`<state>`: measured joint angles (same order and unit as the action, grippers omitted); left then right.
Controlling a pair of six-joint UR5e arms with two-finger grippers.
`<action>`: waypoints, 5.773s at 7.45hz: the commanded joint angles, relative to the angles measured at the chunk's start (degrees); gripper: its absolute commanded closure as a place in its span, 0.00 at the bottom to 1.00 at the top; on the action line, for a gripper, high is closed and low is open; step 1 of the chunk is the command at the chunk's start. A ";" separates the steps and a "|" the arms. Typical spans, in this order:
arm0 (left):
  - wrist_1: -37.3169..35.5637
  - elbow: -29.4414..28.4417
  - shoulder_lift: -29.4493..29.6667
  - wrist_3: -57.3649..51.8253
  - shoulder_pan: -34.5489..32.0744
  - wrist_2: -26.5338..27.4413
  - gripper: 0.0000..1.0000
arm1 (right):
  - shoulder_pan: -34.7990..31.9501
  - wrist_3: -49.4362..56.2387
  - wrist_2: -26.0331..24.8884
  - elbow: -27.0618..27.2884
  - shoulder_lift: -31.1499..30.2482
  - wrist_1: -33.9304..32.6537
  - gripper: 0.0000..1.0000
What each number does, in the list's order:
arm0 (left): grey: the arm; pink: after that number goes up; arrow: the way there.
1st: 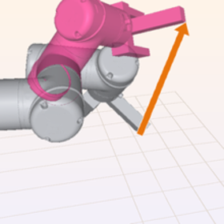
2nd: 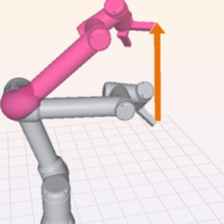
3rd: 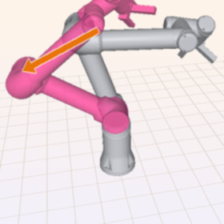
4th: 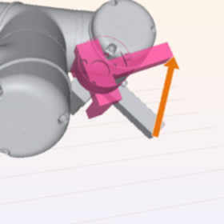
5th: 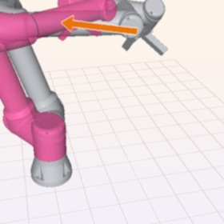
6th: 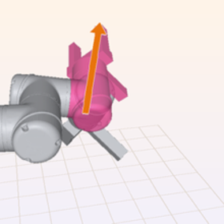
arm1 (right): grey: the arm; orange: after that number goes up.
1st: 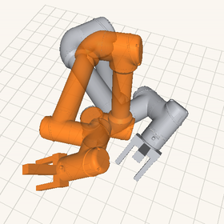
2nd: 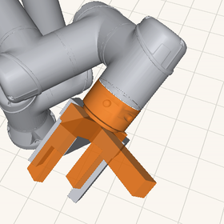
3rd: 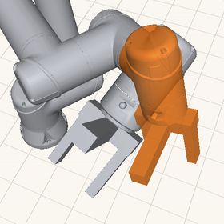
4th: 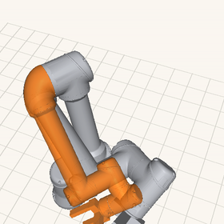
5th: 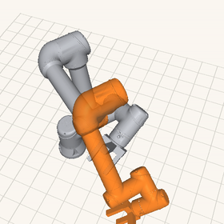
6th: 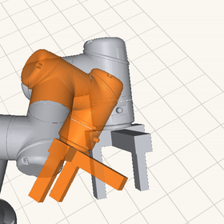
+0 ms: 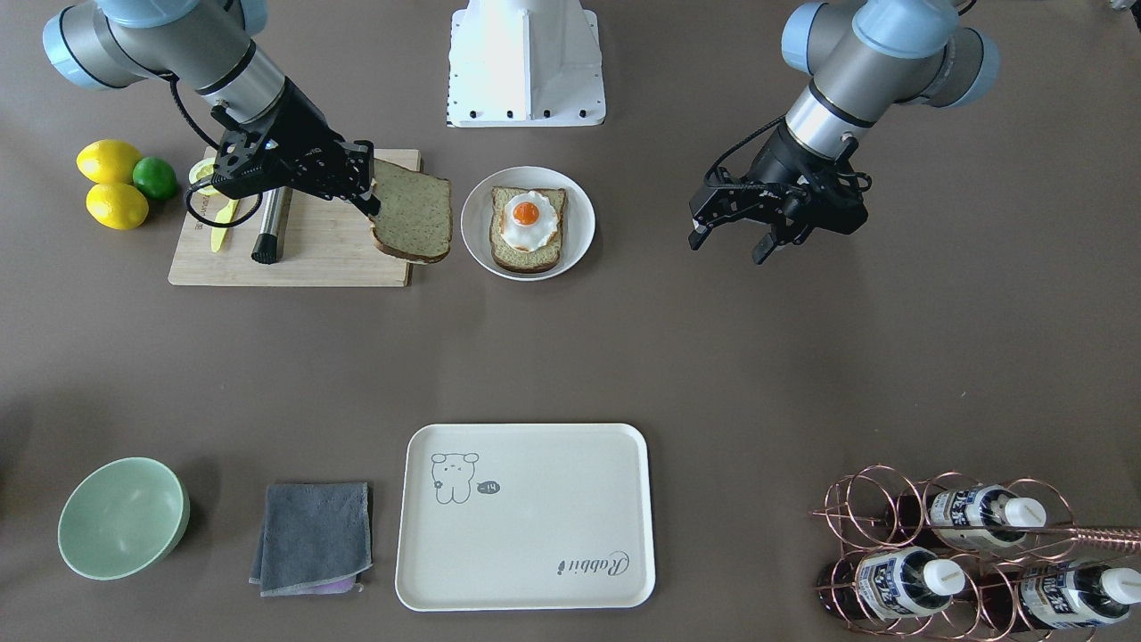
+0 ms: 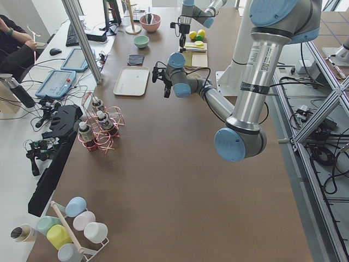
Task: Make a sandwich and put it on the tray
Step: 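Lift the bread slice and carry it over the egg toast plate, then lower the bread slice onto the egg toast and release it, then withdraw the right gripper while the left gripper moves to the plate rim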
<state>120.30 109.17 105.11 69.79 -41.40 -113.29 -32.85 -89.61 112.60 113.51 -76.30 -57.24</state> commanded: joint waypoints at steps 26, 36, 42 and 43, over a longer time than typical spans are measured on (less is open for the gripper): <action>0.20 -0.09 0.01 0.00 0.09 -0.09 0.02 | 15.19 -0.79 -18.12 -10.15 8.63 0.29 0.11; -0.42 -0.18 0.53 9.47 13.77 10.18 0.02 | -3.95 17.65 -3.10 -1.03 2.69 -27.03 0.00; -4.82 -2.72 5.19 11.60 25.14 19.42 0.02 | -30.19 60.86 13.92 -1.34 -19.92 -22.39 0.00; -4.47 -2.38 5.28 11.60 25.14 19.34 0.03 | -35.82 68.96 16.92 -4.76 -20.90 -22.48 0.00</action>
<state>115.62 106.86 110.11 81.33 -16.55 -93.99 -58.39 -35.58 123.35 113.48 -94.33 -79.90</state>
